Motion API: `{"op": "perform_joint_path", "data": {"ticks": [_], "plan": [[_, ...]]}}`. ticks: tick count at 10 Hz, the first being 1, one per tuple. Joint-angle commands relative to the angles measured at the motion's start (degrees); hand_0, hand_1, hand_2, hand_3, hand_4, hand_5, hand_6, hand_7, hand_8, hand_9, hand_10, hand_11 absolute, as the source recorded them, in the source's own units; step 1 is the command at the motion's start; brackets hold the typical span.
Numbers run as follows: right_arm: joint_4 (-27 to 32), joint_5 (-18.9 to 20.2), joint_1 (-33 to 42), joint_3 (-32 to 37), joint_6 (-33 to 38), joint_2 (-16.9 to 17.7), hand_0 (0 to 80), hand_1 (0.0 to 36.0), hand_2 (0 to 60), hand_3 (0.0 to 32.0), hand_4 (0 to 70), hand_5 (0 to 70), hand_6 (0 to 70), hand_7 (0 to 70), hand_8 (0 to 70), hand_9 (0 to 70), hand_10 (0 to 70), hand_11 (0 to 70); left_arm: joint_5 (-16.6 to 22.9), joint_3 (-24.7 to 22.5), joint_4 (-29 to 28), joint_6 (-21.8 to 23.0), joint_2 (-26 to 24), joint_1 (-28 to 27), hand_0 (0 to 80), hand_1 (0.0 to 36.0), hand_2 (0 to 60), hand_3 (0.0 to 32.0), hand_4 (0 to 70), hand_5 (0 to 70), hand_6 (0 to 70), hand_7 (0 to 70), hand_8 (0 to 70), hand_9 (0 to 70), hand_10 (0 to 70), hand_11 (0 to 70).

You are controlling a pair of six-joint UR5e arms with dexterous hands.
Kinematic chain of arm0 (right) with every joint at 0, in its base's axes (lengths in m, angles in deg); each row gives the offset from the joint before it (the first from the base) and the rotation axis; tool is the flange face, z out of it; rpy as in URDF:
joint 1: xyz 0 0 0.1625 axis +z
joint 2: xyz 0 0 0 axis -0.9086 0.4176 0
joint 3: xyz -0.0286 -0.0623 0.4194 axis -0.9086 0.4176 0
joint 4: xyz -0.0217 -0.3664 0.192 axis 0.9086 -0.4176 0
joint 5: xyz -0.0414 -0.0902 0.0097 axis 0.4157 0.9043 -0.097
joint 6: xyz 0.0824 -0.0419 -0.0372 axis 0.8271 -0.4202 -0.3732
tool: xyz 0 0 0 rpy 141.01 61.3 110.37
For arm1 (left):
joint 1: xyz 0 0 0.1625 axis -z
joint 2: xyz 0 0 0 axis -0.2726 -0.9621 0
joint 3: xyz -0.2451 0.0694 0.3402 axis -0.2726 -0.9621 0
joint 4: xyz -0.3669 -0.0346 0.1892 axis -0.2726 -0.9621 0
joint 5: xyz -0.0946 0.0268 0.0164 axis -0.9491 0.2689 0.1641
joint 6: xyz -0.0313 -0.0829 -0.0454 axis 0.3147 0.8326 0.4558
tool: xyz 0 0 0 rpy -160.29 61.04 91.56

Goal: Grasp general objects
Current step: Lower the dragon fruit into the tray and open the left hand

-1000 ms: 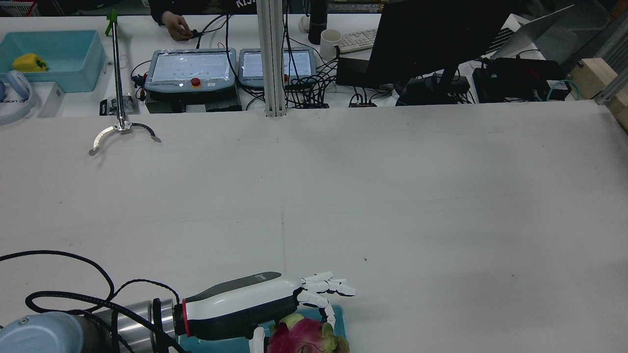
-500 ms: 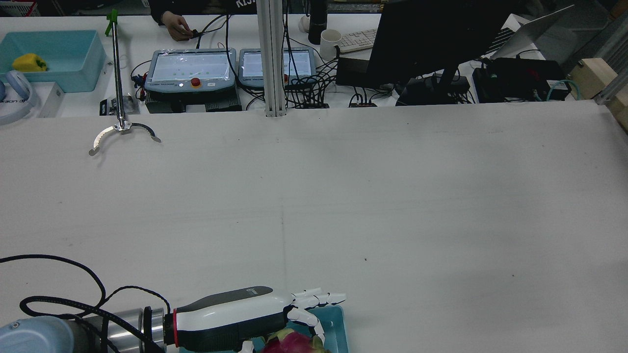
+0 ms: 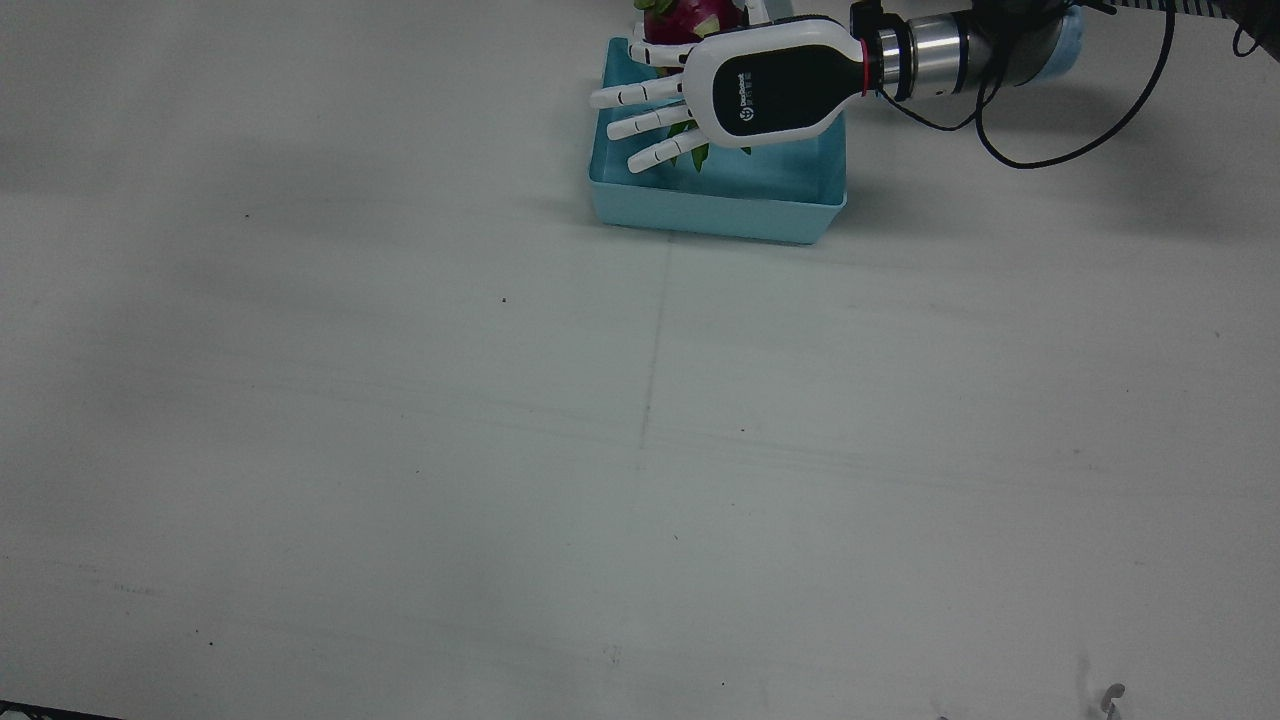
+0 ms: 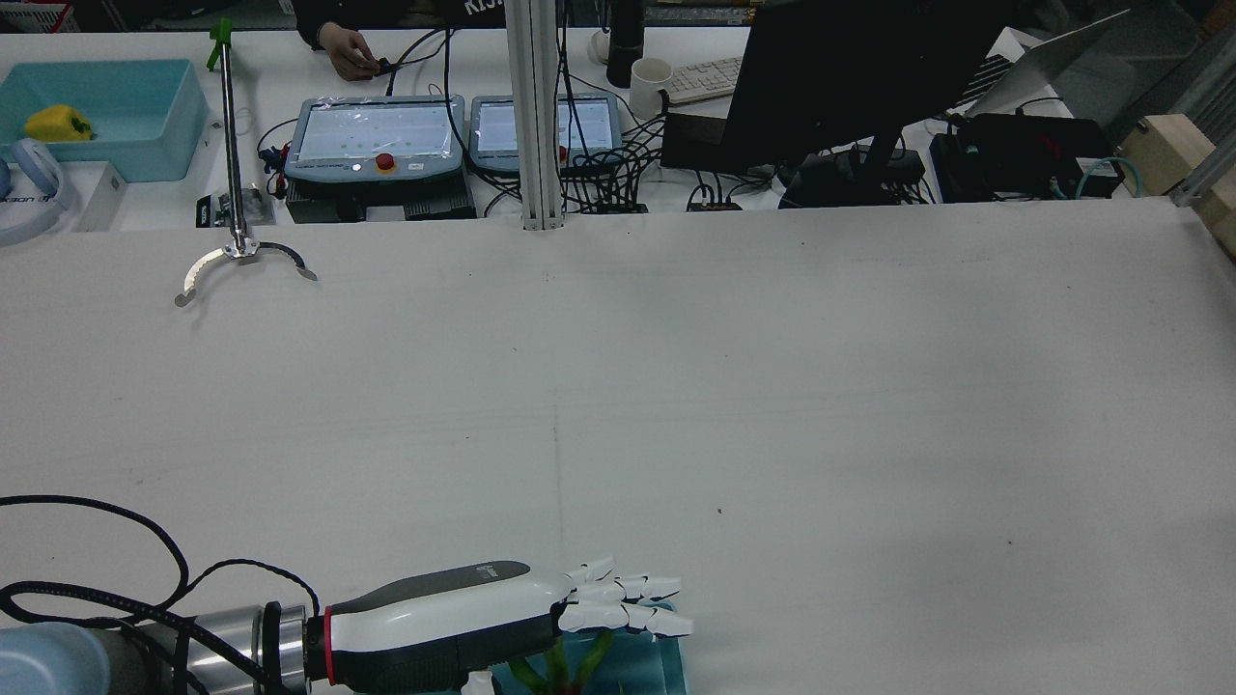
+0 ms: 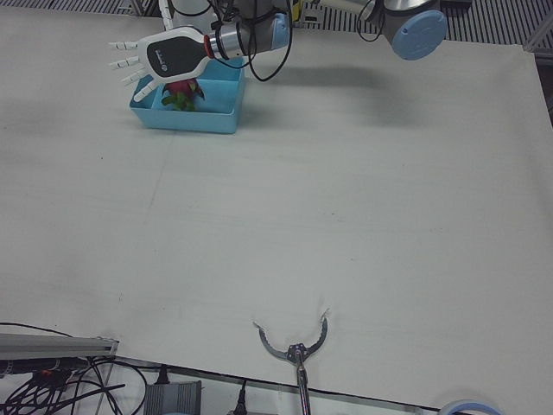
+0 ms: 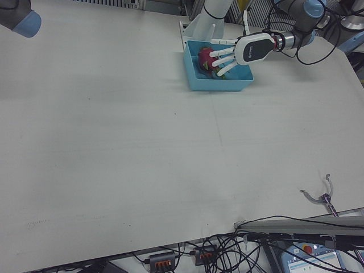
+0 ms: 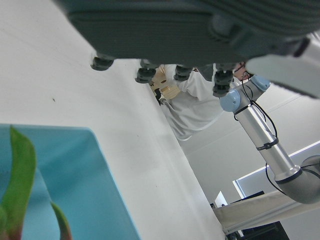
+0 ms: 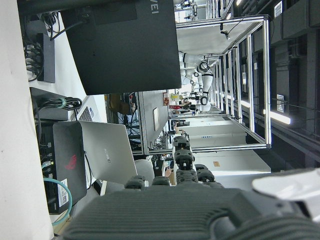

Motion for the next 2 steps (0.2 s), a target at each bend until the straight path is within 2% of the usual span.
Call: {"op": "perform_joint_path", "data": {"ticks": [1, 2], "plan": [[0.0, 0.1, 0.0, 0.0, 0.0, 0.0, 0.0, 0.0, 0.0, 0.0, 0.0, 0.0, 0.0, 0.0, 0.0, 0.0, 0.0, 0.0, -0.1, 3.4, 0.2, 6.2, -1.0, 10.4, 16.7, 0.0, 0.0, 23.6, 0.0, 9.1, 0.0, 7.7, 9.6, 0.1, 0.8, 0.5], [0.0, 0.1, 0.0, 0.0, 0.0, 0.0, 0.0, 0.0, 0.0, 0.0, 0.0, 0.0, 0.0, 0.0, 0.0, 0.0, 0.0, 0.0, -0.1, 8.0, -4.3, 9.5, -1.0, 16.3, 15.7, 0.0, 0.0, 20.4, 0.0, 9.8, 0.0, 7.8, 10.0, 0.1, 0.9, 0.7]]}}
